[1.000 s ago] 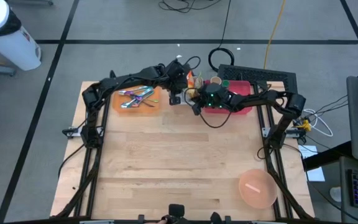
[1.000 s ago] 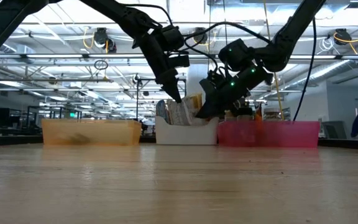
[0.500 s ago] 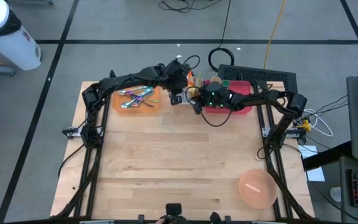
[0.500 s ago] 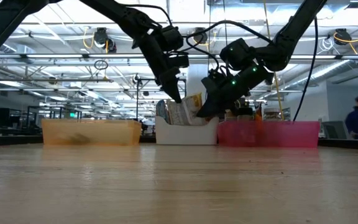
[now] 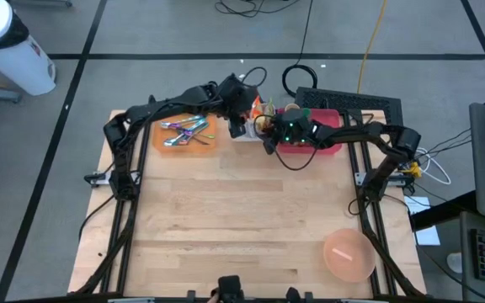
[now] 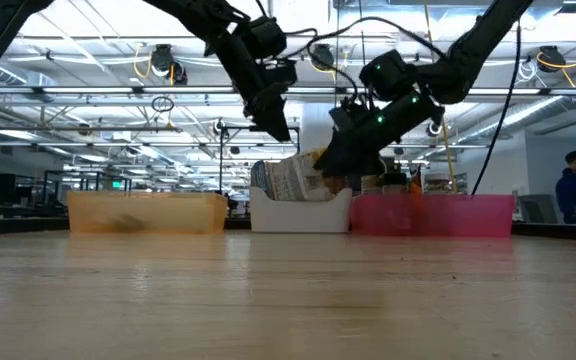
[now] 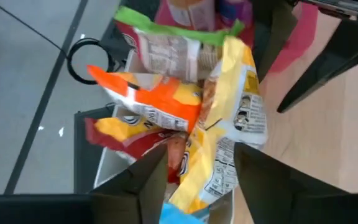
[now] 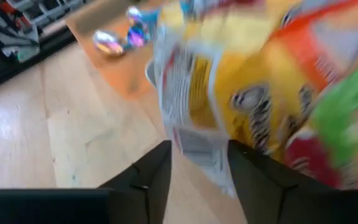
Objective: Pick & Place Food Item
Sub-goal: Return to Home Position
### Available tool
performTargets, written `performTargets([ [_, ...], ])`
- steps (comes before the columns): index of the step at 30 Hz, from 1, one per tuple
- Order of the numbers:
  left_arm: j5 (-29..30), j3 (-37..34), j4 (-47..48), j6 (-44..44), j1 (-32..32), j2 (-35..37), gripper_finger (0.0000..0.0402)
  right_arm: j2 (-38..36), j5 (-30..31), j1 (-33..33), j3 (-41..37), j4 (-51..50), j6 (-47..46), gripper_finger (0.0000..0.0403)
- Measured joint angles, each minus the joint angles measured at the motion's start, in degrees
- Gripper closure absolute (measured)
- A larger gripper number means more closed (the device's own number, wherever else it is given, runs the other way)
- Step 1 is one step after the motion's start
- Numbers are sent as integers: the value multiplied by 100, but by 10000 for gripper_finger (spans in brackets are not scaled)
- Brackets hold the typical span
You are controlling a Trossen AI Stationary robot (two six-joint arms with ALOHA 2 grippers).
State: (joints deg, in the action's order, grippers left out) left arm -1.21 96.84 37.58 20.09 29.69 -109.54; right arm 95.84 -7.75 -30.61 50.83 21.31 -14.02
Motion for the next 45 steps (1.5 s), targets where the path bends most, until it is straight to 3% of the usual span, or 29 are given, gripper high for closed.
performTargets([
  [9, -585, 0, -31, -914, 19, 812, 182, -1110, -2, -50, 0, -537, 424, 212],
  [17, -1162, 2, -208, -1662, 123, 1877, 202, -2576, 46, -52, 0, -905, 633, 231],
  [24, -1646, -170, -118, -1854, 314, 2697, 226, -3842, 861, -57, 0, -2058, 917, 249],
  [35, -1805, -2168, -1172, -2831, 507, 4684, 236, -5540, 1199, -57, 0, -3509, 779, 262],
  [40, -1489, -2962, -1546, -3237, 507, 5765, 236, -6012, 1841, -57, -4, -4099, 484, 280],
  [45, -1225, -4028, -2168, -3681, 505, 6829, 236, -6455, 1870, -57, -458, -3952, 128, 295],
])
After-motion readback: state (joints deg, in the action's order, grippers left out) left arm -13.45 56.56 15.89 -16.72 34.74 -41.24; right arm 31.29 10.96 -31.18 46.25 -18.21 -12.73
